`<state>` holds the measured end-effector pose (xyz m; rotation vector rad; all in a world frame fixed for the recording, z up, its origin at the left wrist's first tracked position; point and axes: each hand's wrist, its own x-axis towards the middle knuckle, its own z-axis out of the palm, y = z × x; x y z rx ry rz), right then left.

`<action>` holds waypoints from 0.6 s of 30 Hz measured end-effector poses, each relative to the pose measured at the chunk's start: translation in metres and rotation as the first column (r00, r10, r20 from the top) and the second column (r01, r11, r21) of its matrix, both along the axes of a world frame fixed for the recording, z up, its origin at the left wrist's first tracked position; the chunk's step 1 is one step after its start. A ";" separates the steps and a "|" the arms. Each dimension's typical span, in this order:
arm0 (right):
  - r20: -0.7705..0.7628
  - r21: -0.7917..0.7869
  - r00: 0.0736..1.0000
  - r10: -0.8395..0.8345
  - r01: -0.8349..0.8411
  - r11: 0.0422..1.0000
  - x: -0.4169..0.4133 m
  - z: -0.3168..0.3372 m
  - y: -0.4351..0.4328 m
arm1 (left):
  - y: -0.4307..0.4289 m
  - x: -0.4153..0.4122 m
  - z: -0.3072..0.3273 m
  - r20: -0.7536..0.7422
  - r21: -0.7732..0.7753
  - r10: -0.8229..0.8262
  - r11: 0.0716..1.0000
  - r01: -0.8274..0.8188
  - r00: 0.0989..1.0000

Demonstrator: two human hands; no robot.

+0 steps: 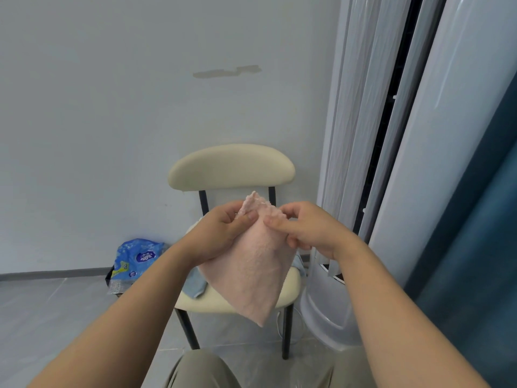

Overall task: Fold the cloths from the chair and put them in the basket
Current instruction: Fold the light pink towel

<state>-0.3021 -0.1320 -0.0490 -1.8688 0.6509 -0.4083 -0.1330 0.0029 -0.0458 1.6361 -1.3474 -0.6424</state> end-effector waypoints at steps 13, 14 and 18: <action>-0.139 0.044 0.979 0.147 -0.142 0.989 0.006 0.007 0.003 | 0.000 0.003 -0.011 0.024 -0.003 -0.094 0.996 0.094 0.995; -0.156 0.039 0.977 0.146 -0.142 0.989 0.006 0.005 0.003 | 0.000 0.003 -0.012 0.026 -0.001 -0.097 0.995 0.098 0.995; -0.144 0.087 0.971 0.190 -0.179 0.980 0.006 0.000 0.002 | -0.001 0.009 -0.015 0.085 0.040 -0.116 0.993 0.113 0.990</action>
